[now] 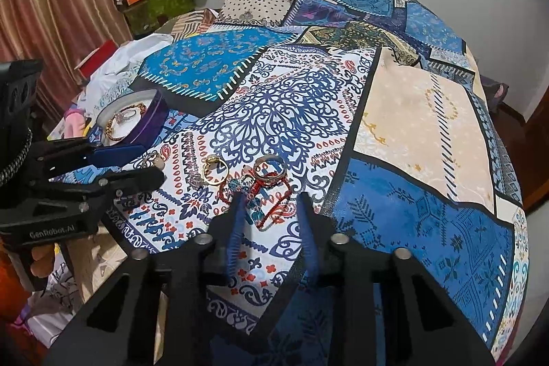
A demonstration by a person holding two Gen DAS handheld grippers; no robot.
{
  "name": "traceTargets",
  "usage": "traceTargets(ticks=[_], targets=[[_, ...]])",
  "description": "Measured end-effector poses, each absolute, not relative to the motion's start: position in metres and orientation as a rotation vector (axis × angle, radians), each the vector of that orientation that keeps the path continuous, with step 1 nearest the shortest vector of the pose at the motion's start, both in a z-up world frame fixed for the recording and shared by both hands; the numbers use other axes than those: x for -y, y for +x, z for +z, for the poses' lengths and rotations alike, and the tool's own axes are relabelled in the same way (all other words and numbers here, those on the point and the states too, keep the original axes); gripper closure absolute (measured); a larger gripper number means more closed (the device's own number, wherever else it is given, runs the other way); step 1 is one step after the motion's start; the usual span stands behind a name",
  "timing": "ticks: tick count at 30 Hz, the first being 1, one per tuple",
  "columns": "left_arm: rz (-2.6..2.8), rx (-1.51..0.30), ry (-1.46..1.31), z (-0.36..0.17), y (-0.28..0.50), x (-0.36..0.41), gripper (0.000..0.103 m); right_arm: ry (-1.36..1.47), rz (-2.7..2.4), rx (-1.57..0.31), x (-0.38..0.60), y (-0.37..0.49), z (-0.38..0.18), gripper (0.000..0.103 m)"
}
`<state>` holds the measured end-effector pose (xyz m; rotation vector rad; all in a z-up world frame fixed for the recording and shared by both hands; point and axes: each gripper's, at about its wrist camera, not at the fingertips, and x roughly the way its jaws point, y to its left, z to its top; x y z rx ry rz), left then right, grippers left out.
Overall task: Organize jewelry
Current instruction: 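Grasp a gold ring with the left tool while the right tool grasps a red beaded bracelet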
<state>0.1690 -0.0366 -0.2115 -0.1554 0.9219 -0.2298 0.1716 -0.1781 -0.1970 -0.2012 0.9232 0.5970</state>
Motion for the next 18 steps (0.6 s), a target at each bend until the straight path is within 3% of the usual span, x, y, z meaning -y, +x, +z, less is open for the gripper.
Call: traceTargets(ticks=[2, 6, 10, 18], targets=[[-0.230, -0.917, -0.151, -0.212, 0.169, 0.036, 0.069, -0.201, 0.608, -0.919, 0.177, 0.171, -0.198, 0.091], [-0.243, -0.909, -0.157, -0.215, 0.169, 0.034, 0.072, -0.188, 0.610, -0.912, 0.178, 0.172, -0.199, 0.096], [-0.244, -0.913, -0.168, -0.214, 0.172, 0.030, 0.078, -0.163, 0.600, -0.906, 0.182, 0.170, -0.197, 0.096], [-0.224, -0.889, -0.093, -0.209, 0.171, 0.039, 0.079, -0.120, 0.570, -0.880, 0.195, 0.162, -0.186, 0.096]])
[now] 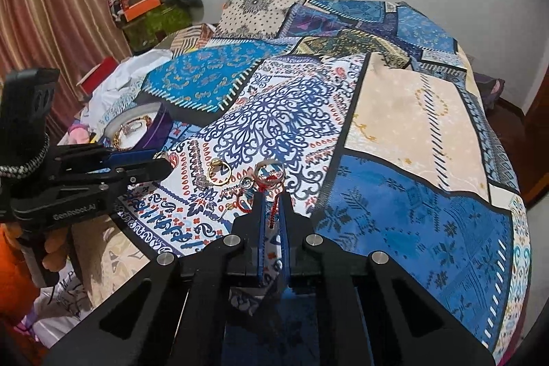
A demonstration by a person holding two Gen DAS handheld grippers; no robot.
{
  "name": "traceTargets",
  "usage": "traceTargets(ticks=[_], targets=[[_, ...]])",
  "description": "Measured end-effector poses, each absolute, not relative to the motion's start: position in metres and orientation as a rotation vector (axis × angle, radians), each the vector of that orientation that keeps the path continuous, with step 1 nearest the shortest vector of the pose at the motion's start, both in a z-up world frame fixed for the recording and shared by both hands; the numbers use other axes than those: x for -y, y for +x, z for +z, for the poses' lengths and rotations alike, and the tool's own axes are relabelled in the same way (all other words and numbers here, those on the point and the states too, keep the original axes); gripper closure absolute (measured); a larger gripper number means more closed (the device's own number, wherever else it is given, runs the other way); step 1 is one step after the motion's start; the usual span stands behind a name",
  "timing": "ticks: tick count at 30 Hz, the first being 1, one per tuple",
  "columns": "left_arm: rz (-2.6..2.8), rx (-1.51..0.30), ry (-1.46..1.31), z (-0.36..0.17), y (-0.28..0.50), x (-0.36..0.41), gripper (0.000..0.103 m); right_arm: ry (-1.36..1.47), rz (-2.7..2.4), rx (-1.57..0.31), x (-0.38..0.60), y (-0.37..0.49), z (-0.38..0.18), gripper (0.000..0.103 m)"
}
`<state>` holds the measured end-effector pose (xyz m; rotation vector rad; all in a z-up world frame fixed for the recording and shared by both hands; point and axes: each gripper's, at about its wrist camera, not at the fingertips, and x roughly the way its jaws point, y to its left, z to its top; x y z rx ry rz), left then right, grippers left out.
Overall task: Organize jewelry
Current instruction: 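Grasp a gold ring with the left tool while the right tool grasps a red beaded bracelet, then carry both pieces over the heart tin and open both tools inside it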
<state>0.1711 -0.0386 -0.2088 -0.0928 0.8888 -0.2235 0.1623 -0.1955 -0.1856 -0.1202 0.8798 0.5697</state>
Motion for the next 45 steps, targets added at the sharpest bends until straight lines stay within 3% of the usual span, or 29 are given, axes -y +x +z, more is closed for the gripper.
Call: traceTargets(ticks=[23, 45], targets=[[-0.205, -0.682, -0.066, -0.128, 0.125, 0.034, 0.079, -0.086, 0.535, -0.686, 0.192, 0.136, -0.112, 0.096], [-0.078, -0.591, -0.111, -0.103, 0.089, -0.036, 0.079, -0.092, 0.702, -0.570, 0.101, 0.120, -0.076, 0.096]])
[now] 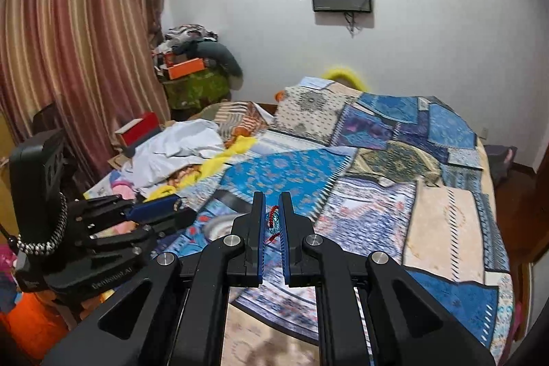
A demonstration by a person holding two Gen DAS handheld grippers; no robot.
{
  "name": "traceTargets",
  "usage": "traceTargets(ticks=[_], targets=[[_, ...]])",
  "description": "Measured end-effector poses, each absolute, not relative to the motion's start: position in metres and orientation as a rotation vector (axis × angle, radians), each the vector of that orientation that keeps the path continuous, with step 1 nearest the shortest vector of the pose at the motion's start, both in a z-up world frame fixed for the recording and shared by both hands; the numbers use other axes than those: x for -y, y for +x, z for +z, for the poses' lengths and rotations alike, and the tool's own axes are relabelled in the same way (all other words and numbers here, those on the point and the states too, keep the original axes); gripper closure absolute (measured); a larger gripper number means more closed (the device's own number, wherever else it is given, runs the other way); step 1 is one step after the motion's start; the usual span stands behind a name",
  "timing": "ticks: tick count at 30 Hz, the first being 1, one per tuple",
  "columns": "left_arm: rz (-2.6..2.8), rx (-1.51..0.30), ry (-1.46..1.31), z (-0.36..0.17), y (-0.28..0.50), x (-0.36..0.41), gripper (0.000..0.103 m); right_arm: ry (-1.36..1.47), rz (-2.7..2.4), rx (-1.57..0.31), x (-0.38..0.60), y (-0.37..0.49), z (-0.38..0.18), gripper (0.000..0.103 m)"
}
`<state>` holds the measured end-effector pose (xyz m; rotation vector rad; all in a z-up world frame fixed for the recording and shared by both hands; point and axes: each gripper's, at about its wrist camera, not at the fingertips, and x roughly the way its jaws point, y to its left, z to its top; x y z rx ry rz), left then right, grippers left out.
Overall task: Organize jewelry
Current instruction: 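Carry both pieces over the heart tin and open both tools inside it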
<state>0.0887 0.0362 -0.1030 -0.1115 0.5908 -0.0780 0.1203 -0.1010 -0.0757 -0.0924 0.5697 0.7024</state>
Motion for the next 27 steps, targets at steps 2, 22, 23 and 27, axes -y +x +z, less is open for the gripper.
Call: traceTargets(ticks=[2, 22, 23, 27], targets=[[-0.065, -0.592, -0.115, -0.104, 0.087, -0.043, 0.079, -0.098, 0.723, -0.567, 0.089, 0.119, -0.076, 0.096], [0.001, -0.704, -0.155, -0.156, 0.104, -0.089, 0.079, -0.152, 0.776, -0.709, 0.028, 0.144, -0.125, 0.096], [-0.001, -0.717, -0.155, -0.160, 0.108, -0.089, 0.079, -0.153, 0.774, -0.722, 0.026, 0.147, -0.129, 0.096], [-0.013, -0.755, -0.163, -0.172, 0.120, -0.090, 0.079, -0.151, 0.774, -0.768, 0.020, 0.154, -0.142, 0.096]])
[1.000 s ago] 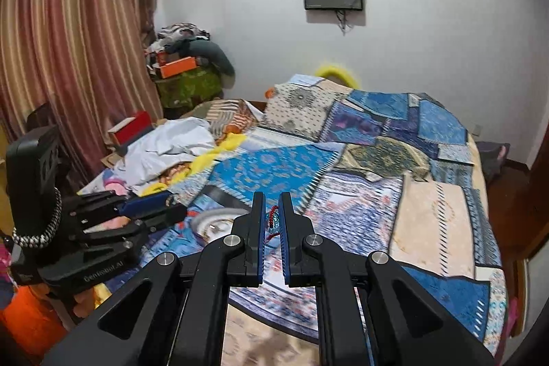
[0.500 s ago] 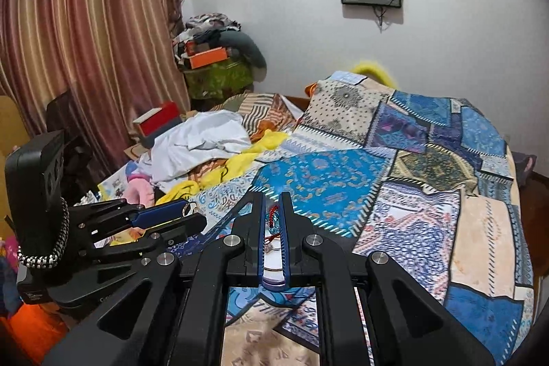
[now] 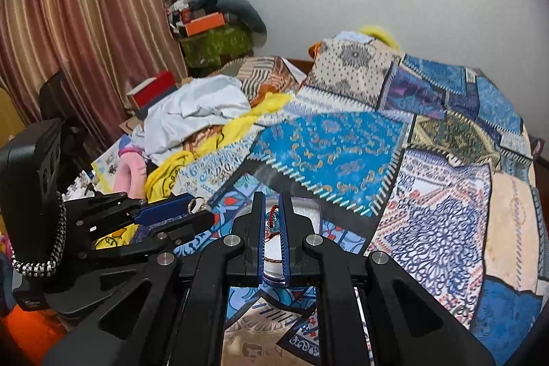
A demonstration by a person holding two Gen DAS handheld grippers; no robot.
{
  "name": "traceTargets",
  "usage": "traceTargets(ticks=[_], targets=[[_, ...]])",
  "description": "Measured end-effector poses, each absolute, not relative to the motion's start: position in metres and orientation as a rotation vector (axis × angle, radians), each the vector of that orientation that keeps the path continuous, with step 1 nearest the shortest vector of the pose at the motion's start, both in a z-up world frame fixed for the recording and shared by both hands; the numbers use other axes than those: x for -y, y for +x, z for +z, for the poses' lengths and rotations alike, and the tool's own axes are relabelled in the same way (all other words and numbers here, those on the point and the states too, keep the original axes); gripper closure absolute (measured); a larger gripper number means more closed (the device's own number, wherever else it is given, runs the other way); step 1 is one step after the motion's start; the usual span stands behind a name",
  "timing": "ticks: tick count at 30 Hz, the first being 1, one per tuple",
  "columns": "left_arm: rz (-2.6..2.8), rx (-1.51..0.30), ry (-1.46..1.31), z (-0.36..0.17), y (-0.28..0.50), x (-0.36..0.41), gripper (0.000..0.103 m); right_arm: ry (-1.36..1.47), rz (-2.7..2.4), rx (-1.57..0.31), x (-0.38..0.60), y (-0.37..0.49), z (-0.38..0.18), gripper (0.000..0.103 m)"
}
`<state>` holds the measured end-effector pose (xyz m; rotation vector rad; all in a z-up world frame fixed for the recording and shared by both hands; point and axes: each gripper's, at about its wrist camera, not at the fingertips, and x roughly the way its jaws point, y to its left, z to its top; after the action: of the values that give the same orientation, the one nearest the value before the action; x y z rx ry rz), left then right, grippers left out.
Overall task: Organize jewelry
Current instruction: 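Carry both pieces over the heart tin and open both tools inside it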
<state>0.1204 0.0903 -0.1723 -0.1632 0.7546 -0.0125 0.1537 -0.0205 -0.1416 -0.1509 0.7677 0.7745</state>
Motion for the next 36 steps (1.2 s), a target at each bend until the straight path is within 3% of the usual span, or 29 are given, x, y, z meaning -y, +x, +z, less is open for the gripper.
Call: traceTargets(ticks=[23, 29, 36], targets=[[-0.028, -0.875, -0.118, -0.203, 0.158, -0.085, 0.079, -0.121, 0.806, -0.913, 0.007, 0.173, -0.174, 0.096], [-0.037, -0.890, -0.137, -0.203, 0.158, -0.089, 0.079, -0.102, 0.781, -0.899, 0.013, 0.168, -0.169, 0.077], [-0.047, -0.872, -0.129, -0.193, 0.154, -0.085, 0.078, -0.137, 0.741, -0.849, 0.022, 0.158, -0.154, 0.075]])
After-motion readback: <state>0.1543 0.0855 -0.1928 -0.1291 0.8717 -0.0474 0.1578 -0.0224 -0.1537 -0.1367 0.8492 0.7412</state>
